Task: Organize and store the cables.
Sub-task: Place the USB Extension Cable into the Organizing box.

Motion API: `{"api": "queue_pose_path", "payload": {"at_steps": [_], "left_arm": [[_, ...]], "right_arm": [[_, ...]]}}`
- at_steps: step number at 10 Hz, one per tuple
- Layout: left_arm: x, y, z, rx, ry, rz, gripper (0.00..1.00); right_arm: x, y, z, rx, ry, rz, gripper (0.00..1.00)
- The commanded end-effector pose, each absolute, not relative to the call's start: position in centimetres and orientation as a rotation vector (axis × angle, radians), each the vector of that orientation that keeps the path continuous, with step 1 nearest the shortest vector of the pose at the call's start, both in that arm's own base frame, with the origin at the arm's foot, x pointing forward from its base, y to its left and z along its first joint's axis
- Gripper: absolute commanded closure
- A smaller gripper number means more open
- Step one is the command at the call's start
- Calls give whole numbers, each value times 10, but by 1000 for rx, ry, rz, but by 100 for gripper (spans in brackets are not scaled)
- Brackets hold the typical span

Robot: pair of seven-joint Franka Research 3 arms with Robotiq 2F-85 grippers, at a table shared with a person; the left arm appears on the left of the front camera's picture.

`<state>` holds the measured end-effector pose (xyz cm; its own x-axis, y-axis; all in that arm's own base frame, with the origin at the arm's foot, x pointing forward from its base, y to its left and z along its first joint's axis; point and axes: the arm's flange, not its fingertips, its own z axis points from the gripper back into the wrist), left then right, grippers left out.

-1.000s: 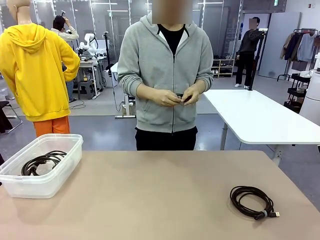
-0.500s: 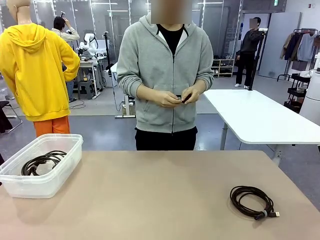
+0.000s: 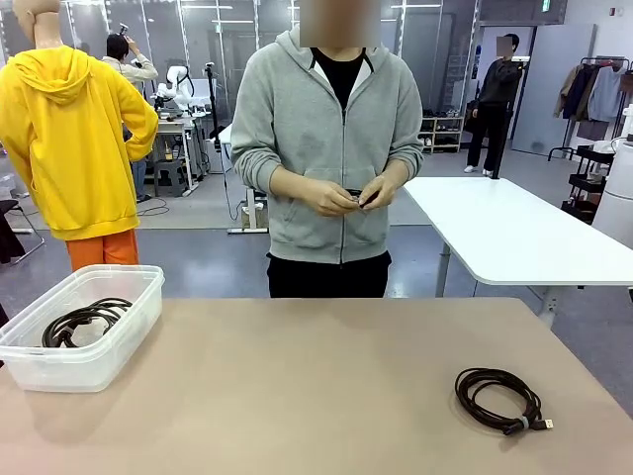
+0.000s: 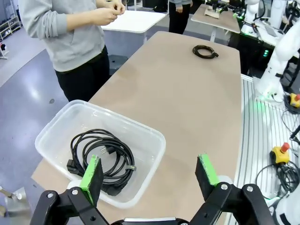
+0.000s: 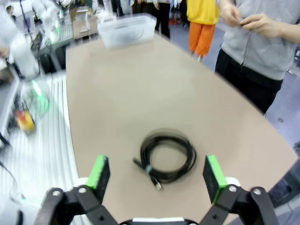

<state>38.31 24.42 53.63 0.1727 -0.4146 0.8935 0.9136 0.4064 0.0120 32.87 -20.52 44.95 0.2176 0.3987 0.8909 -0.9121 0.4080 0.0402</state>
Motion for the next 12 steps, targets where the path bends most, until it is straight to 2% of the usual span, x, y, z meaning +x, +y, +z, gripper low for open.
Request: {"api": "queue_pose_path", "payload": {"at_steps": [1, 3, 5, 6, 8, 12], "left_arm": [[383, 243, 539, -643, -987, -1016, 0], [383, 243, 539, -643, -987, -1016, 0], [383, 243, 539, -643, -987, -1016, 0], [383, 243, 539, -643, -987, -1016, 0], [383, 243, 539, -643, -987, -1016, 0], [383, 243, 539, -643, -987, -1016, 0]], "right_arm": [[315, -147, 474, 423, -720, 1235, 0], [333, -96, 472, 205, -496, 1361, 0], [350, -53, 452, 83, -271, 1493, 0], [362, -37, 435, 76, -206, 1521, 0], [378, -21, 397, 106, -118, 1544, 0], [381, -12, 330, 127, -126, 1590, 0]]}}
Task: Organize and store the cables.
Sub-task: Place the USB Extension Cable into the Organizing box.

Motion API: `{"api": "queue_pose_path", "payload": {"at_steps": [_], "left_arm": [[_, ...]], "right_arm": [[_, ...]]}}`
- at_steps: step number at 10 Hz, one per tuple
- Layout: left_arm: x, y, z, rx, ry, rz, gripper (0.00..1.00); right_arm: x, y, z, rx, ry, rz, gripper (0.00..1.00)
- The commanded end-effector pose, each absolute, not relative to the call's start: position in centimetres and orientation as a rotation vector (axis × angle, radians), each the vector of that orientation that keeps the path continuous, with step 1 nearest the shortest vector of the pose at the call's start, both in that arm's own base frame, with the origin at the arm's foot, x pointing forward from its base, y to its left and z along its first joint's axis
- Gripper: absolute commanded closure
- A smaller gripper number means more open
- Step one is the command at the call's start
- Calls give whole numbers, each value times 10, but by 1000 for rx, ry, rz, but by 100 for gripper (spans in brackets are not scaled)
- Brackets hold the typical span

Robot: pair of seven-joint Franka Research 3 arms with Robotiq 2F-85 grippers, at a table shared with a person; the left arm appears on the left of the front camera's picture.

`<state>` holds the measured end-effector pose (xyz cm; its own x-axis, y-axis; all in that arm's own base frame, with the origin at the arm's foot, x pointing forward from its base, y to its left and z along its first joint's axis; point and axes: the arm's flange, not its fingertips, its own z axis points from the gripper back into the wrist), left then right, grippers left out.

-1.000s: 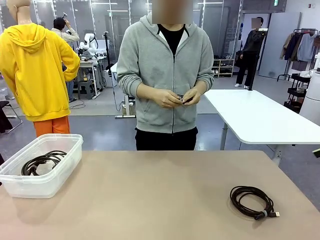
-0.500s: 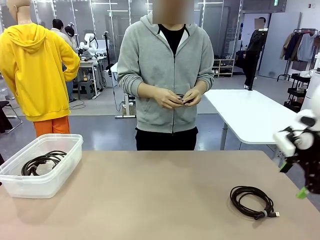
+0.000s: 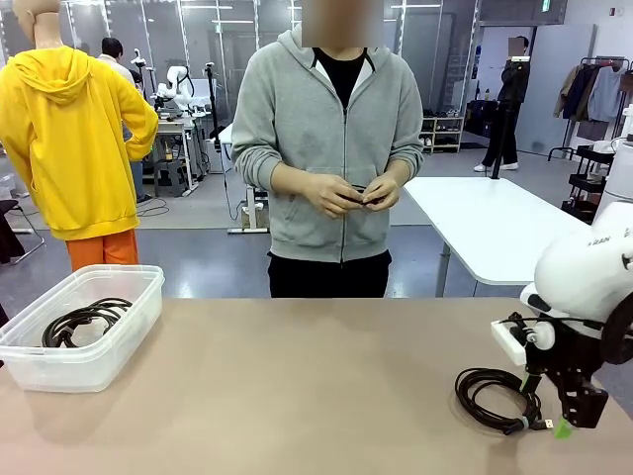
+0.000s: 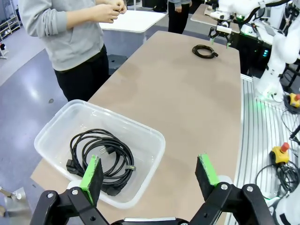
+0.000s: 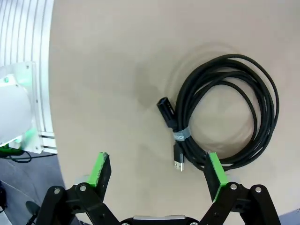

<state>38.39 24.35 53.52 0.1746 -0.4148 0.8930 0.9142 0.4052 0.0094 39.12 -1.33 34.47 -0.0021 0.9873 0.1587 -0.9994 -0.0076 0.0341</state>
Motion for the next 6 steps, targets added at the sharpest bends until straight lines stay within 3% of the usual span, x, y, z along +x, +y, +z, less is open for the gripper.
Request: {"api": "queue_pose_path", "payload": {"at_steps": [1, 3, 6], "left_arm": [[383, 243, 539, -643, -987, -1016, 0], [383, 243, 539, -643, -987, -1016, 0], [383, 243, 539, -643, -987, -1016, 0]], "right_arm": [[380, -13, 320, 111, -159, 1580, 0], [381, -9, 306, 87, -215, 1563, 0], [385, -5, 284, 106, -145, 1550, 0]]}}
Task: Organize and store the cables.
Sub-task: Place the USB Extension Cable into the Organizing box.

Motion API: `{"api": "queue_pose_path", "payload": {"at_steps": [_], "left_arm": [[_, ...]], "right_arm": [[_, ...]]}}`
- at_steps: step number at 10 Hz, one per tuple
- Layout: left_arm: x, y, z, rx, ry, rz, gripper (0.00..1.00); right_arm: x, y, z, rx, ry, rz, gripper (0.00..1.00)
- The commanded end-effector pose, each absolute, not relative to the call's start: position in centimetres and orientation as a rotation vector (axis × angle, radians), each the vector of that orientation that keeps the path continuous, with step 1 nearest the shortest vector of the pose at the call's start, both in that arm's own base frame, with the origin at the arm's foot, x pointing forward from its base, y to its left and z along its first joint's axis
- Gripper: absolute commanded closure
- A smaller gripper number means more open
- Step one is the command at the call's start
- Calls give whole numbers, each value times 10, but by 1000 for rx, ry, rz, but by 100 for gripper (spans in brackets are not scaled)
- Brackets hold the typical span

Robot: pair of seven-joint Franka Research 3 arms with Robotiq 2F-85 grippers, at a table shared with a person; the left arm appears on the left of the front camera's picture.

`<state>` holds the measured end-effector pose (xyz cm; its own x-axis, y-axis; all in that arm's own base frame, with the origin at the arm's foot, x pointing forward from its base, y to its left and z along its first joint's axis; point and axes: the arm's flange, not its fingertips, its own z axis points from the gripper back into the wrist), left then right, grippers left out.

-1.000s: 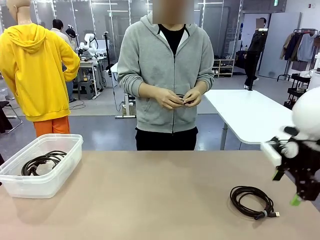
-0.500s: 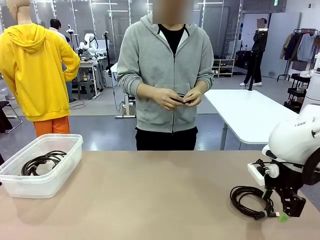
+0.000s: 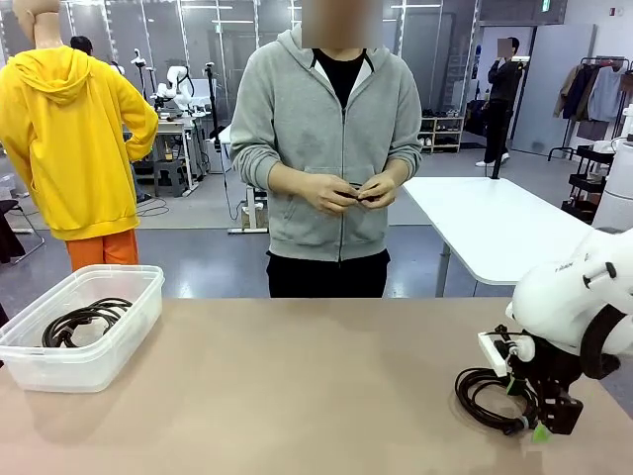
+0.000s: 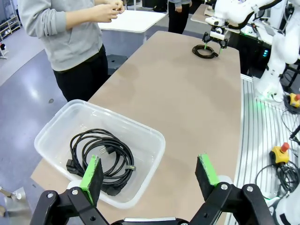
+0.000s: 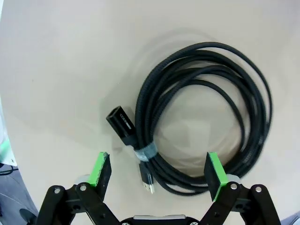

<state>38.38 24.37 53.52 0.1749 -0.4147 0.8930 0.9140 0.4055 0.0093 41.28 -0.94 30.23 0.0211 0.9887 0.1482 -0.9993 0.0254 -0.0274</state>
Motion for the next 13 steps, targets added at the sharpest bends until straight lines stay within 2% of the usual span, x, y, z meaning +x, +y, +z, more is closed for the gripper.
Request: {"api": "queue_pose_path", "payload": {"at_steps": [1, 2, 3, 5, 6, 7, 13], "left_arm": [[383, 243, 539, -643, -987, -1016, 0], [383, 243, 539, -643, -987, -1016, 0], [383, 243, 539, -643, -987, -1016, 0], [383, 243, 539, -643, -987, -1016, 0], [383, 243, 539, -643, -987, -1016, 0], [383, 243, 539, -643, -987, -1016, 0], [383, 243, 539, -643, -987, -1016, 0]], "right_arm": [[385, -4, 281, 111, -134, 1556, 0], [385, -2, 279, 107, -132, 1563, 16], [385, -1, 279, 98, -130, 1577, 49], [383, 1, 286, 87, -137, 1593, 100], [381, 4, 292, 87, -138, 1600, 76], [378, 6, 297, 76, -136, 1612, 100], [382, 15, 345, 27, -150, 1624, 100]]}}
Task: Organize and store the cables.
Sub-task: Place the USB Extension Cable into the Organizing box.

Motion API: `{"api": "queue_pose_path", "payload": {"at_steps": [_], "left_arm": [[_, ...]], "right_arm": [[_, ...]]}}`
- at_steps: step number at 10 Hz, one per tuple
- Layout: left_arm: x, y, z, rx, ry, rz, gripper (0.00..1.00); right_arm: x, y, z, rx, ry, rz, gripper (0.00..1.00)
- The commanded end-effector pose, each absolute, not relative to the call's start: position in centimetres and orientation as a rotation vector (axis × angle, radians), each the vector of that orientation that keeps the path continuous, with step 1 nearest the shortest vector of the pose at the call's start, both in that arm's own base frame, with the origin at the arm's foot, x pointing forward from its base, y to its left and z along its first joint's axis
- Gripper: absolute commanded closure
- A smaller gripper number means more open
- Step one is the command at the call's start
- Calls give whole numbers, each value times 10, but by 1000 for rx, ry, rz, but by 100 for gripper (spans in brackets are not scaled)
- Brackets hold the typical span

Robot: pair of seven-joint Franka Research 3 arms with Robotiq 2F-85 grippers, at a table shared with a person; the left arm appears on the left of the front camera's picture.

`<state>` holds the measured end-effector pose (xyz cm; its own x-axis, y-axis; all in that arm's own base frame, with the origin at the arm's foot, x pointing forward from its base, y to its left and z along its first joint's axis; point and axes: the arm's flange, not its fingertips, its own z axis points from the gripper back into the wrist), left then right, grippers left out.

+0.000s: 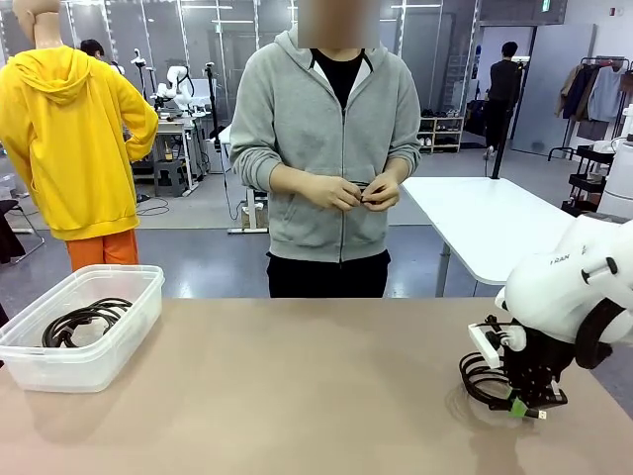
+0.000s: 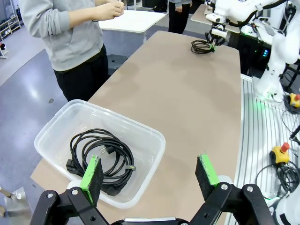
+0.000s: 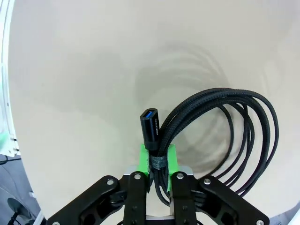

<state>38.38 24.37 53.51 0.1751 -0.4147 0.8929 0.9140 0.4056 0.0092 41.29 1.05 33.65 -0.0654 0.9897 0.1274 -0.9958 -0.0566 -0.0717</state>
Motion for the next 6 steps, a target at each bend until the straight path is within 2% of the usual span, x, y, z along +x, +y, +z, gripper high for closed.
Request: {"api": "queue_pose_path", "payload": {"at_steps": [1, 4, 6], "left_arm": [[383, 243, 539, -643, -987, -1016, 0], [383, 243, 539, -643, -987, -1016, 0], [383, 243, 539, -643, -987, -1016, 0]], "right_arm": [[390, 21, 370, 37, -185, 1578, 100], [403, 60, 434, 48, -176, 1531, 100], [420, 116, 440, 59, -151, 1527, 100]]}}
